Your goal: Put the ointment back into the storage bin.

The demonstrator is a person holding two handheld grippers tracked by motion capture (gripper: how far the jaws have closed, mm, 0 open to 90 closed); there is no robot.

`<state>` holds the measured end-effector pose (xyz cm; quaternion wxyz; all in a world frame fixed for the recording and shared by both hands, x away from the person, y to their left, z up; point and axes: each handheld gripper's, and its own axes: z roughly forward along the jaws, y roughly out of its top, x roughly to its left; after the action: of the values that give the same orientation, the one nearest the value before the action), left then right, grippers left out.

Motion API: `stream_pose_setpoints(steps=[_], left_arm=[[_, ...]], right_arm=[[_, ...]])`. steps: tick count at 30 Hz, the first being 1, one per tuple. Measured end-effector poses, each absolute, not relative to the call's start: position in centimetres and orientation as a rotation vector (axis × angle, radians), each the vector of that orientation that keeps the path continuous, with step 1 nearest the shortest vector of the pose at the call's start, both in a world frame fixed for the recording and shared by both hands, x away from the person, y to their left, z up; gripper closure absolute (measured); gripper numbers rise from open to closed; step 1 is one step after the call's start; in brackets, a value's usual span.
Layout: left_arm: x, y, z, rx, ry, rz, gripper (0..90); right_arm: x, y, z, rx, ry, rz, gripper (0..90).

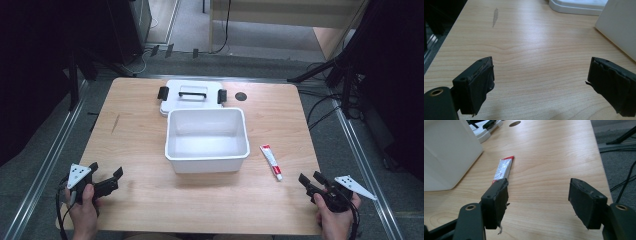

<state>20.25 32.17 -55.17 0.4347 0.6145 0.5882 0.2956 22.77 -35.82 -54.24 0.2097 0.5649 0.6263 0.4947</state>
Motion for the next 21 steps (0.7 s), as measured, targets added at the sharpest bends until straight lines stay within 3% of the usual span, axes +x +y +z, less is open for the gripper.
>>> stream_pose_setpoints(steps=[11, 21], left_arm=[[20.2, 32.4, -55.2, 1.52, 1.463, 0.725, 7.9], [20.2, 32.4, -55.2, 1.525, 1.463, 0.721, 7.9]], right_arm=[[23.8, -33.3, -52.2, 1.561, 1.927, 1.196, 33.9], [25.8, -31.3, -50.2, 1.591, 2.226, 0.834, 32.5]])
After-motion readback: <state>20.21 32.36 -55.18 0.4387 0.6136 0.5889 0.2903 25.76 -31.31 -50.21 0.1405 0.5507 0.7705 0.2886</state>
